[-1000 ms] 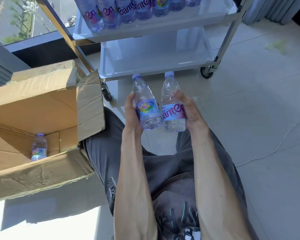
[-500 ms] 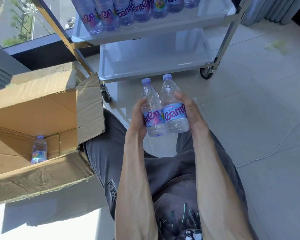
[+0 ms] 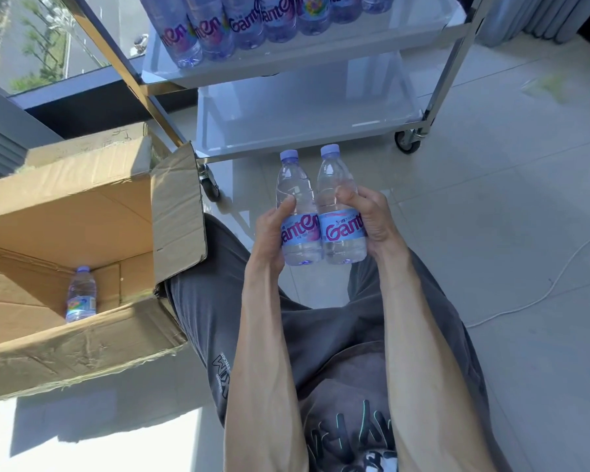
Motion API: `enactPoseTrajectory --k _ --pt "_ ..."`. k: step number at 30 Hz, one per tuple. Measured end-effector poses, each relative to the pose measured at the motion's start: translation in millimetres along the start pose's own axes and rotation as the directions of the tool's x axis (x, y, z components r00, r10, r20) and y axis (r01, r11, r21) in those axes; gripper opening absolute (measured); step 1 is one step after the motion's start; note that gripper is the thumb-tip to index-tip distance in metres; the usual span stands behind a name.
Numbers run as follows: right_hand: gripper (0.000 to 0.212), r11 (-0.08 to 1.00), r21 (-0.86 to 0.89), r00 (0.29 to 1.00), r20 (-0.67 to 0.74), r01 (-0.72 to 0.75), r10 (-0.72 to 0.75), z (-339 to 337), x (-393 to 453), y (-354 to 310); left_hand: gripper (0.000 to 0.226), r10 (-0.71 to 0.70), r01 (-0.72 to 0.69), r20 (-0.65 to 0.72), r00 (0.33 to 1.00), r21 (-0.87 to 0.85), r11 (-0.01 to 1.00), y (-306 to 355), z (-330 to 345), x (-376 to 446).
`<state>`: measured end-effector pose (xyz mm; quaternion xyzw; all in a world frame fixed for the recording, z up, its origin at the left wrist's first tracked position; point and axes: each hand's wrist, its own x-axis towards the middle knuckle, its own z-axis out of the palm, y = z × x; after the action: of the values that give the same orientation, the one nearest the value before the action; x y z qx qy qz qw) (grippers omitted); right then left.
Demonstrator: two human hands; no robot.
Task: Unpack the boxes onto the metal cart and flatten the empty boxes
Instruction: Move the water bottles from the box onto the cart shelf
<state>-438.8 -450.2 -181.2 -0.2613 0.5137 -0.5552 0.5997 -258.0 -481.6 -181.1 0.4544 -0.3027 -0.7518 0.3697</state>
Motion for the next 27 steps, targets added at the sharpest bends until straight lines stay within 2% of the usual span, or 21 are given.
enactPoseTrajectory --k 1,4,7,11,14,17,21,24,27 --pt "0.053 1.0 -0.015 1.0 -0.003 -0.001 0.001 1 1 -1 0.072 0.011 -0.01 -0.023 1.0 0.015 1.0 0 1 -1" --pt "0.057 0.996 -0.093 1.0 -0.016 -0.001 0.0 4 2 -3 0.045 0.006 -0.005 -0.042 0.999 0.011 1.0 1 5 1" --pt "0.056 0.987 -0.155 0.999 0.016 0.038 -0.036 3 0 -8 0.043 0.045 -0.045 -0.002 0.999 0.057 0.997 3 4 4" --pt "0.05 0.983 -0.16 0.996 -0.019 0.084 -0.088 -3 8 -29 0.04 0.126 -0.109 -0.08 0.989 0.193 0.975 17 16 14" --pt "0.046 0.936 -0.311 0.974 -0.1 0.166 -0.206 -6 25 -59 0.033 0.213 -0.172 -0.129 0.968 0.271 0.947 38 42 33" --pt "0.042 0.834 -0.469 0.907 -0.141 0.292 -0.397 -5 48 -96 0.032 0.343 -0.274 -0.181 0.922 0.322 0.906 64 76 61" --pt "0.035 0.757 -0.531 0.817 -0.188 0.382 -0.544 -7 89 -143 0.056 0.524 -0.366 -0.298 0.798 0.452 0.813 102 121 118" --pt "0.04 0.735 -0.554 0.769 -0.242 0.391 -0.592 -12 126 -173 0.039 0.631 -0.414 -0.334 0.7 0.529 0.74 132 158 157" --pt "0.047 0.681 -0.59 0.694 -0.264 0.434 -0.67 -21 164 -202 0.029 0.677 -0.468 -0.34 0.653 0.522 0.713 162 196 187"
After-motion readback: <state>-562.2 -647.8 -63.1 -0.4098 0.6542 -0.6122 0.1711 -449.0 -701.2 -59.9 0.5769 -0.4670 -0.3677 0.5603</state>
